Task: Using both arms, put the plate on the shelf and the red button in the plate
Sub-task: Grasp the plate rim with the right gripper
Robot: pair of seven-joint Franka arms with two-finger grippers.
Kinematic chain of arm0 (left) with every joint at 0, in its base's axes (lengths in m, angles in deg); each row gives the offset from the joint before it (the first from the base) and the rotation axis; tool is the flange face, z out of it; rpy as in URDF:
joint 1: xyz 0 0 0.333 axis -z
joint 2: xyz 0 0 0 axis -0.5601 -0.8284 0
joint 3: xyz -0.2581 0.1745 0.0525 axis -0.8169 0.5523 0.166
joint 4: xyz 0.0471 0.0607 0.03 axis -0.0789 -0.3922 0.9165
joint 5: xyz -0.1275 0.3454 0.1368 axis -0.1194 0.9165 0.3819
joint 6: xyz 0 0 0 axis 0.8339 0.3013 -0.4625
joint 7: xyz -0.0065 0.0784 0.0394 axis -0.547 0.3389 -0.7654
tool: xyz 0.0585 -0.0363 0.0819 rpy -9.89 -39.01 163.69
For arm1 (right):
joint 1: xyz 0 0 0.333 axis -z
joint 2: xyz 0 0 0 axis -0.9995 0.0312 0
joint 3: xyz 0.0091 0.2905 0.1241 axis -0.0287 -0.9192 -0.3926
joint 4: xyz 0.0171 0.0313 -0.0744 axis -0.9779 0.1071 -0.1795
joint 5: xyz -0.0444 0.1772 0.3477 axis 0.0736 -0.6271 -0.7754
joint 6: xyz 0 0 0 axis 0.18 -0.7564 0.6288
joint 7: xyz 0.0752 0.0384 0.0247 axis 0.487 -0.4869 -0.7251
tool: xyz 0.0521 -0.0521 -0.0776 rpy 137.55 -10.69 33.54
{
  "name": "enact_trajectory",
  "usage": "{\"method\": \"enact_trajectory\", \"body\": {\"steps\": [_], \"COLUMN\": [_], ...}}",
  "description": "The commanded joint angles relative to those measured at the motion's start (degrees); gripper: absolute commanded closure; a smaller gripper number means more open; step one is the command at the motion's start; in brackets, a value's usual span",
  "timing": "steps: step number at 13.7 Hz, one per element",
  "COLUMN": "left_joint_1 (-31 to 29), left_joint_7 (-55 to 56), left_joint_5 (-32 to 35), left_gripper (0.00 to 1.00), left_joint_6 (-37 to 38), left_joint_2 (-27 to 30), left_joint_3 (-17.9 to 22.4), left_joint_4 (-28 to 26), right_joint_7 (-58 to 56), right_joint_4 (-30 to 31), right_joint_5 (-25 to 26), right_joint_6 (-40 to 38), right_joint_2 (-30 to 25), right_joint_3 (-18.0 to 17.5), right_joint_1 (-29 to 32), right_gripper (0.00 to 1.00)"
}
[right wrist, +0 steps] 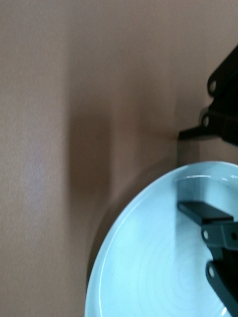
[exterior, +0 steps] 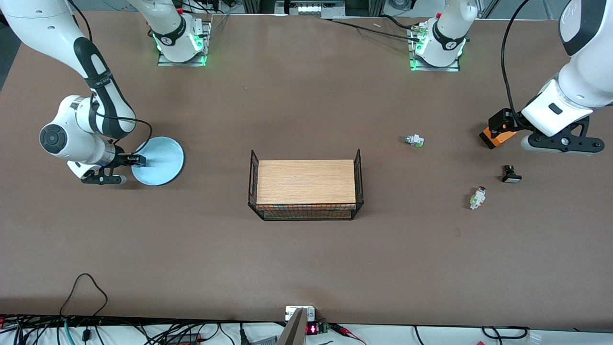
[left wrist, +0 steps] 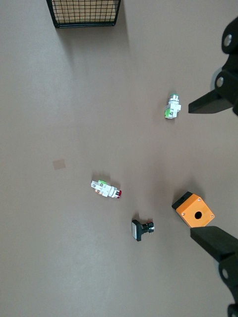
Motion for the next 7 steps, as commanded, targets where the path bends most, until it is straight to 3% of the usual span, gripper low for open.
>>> {"method": "enact_trajectory", "body": {"steps": [1,4,7], "left_joint_1": [0.07,0.07,-0.28], "left_joint_7": [0.48,0.21,0.83], "left_joint_5": [-0.83,-0.83,-0.83], "left_gripper": [0.0,0.0,0.0], "left_joint_6": [1.35,1.35,2.67], "left_joint_2": [-0.13,-0.13,0.05], "left_joint_3": [-0.12,-0.12,-1.17], "left_joint_4": [1.28,1.28,1.2], "right_joint_7": [0.09,1.14,3.87], "right_joint_4": [1.03,0.5,-1.95], "right_joint_5": [0.35,-0.18,-0.18], "right_joint_6": [-1.87,-4.42,-12.41], "right_joint_2": [-0.68,-2.08,-6.73], "right_joint_3": [-0.26,-1.3,-2.45], "right_joint_1": [-0.74,-0.66,-0.66], "right_gripper": [1.0,1.0,1.0]}}
